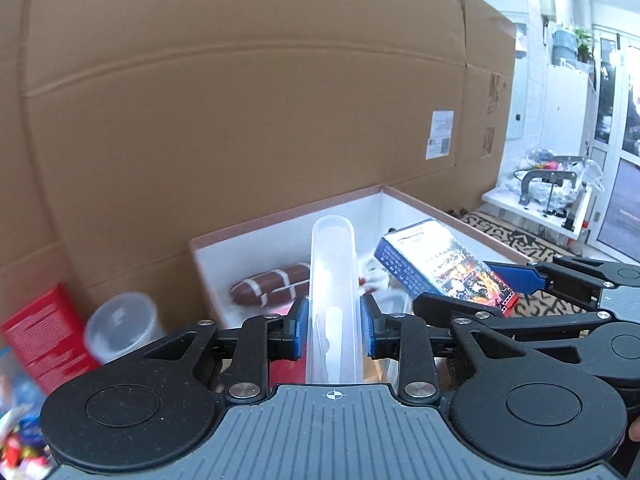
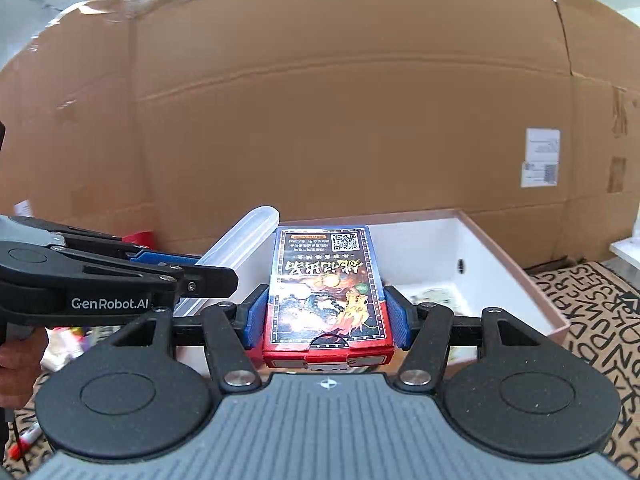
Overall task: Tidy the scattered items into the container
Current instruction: 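Carry the tube and card box into the shoebox and open both tools, then return both tools to the item pile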
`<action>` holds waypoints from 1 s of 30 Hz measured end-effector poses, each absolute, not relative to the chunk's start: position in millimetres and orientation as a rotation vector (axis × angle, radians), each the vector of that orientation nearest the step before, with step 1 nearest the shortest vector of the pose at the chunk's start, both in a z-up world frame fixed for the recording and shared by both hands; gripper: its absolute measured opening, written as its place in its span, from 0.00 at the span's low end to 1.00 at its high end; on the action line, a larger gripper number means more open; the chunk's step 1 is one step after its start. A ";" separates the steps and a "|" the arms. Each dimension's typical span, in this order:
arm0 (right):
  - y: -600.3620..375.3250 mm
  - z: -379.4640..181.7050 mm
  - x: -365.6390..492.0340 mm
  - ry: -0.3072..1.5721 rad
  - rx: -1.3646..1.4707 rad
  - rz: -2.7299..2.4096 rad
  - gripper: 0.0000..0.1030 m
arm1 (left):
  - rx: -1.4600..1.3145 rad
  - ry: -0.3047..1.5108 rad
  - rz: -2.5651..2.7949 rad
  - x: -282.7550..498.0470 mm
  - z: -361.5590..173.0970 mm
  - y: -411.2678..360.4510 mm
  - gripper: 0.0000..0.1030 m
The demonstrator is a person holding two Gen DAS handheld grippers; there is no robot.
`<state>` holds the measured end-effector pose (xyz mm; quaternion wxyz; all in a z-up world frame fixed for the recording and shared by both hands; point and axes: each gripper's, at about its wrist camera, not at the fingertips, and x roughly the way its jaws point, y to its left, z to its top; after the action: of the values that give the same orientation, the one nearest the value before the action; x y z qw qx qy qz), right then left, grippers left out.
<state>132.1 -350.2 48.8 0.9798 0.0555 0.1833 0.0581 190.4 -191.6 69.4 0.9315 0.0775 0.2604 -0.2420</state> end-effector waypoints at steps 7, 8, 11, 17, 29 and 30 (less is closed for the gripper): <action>-392.4 32.4 190.9 0.446 0.154 0.081 0.63 | 0.151 0.625 -0.526 252.3 48.0 -230.8 0.24; -397.3 30.1 197.9 0.454 0.163 0.080 0.63 | 0.152 0.632 -0.526 258.1 46.3 -234.0 0.24; -411.7 27.6 213.3 0.473 0.184 0.068 0.63 | 0.152 0.643 -0.529 272.8 42.7 -242.4 0.25; -439.7 25.1 220.2 0.421 0.265 -0.043 0.77 | 0.120 0.620 -0.462 286.9 39.4 -244.4 0.88; -424.8 26.7 172.0 0.352 0.241 -0.025 0.91 | 0.046 0.591 -0.446 252.6 47.3 -213.0 1.00; -418.8 27.2 166.1 0.348 0.233 -0.026 0.92 | 0.051 0.585 -0.439 247.3 49.2 -210.2 1.00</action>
<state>166.1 -418.8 27.2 0.9780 0.1156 0.1730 -0.0127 247.3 -210.2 49.2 0.9336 0.0250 0.2858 -0.2148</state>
